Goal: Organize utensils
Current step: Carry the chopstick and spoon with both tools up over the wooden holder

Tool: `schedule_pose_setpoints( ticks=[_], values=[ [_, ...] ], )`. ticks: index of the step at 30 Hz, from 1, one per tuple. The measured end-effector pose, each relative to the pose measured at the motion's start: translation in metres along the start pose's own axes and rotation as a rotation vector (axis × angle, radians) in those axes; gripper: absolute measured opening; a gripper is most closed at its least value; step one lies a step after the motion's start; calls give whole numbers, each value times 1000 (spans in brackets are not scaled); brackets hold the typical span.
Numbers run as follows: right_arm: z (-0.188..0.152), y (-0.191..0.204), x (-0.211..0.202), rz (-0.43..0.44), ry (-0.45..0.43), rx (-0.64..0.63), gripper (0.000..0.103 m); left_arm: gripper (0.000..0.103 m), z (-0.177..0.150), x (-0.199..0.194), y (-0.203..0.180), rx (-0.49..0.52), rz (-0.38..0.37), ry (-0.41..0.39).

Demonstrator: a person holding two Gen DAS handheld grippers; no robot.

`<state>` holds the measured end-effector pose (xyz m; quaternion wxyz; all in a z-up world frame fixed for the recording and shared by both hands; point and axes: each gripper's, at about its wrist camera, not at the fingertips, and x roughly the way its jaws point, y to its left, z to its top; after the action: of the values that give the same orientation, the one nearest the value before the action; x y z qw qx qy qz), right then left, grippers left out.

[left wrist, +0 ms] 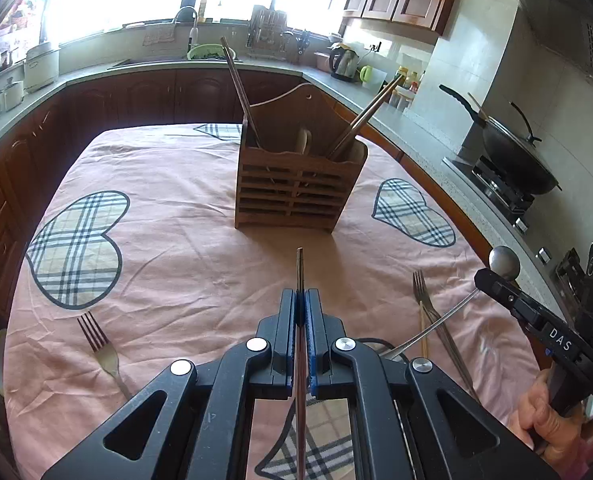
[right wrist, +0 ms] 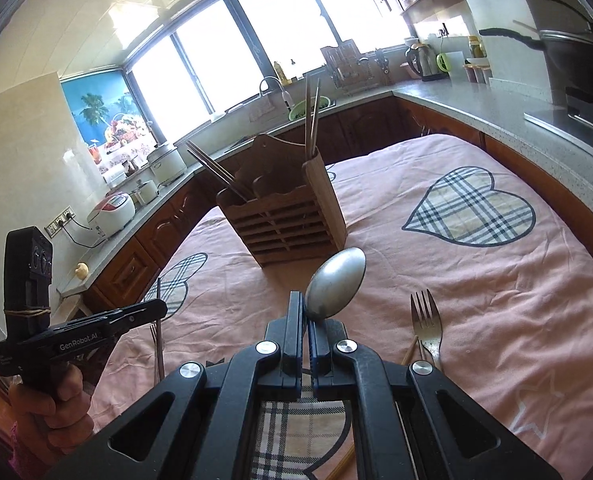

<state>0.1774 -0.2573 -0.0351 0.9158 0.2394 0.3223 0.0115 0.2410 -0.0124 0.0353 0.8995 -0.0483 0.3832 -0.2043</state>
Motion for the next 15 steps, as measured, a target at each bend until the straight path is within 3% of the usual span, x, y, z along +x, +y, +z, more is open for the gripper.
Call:
schedule_pose_setpoints(
  ticks=[15],
  values=[
    [18, 19, -11, 13, -63, -61, 2, 3, 3, -53, 17, -46, -21, -134]
  ],
)
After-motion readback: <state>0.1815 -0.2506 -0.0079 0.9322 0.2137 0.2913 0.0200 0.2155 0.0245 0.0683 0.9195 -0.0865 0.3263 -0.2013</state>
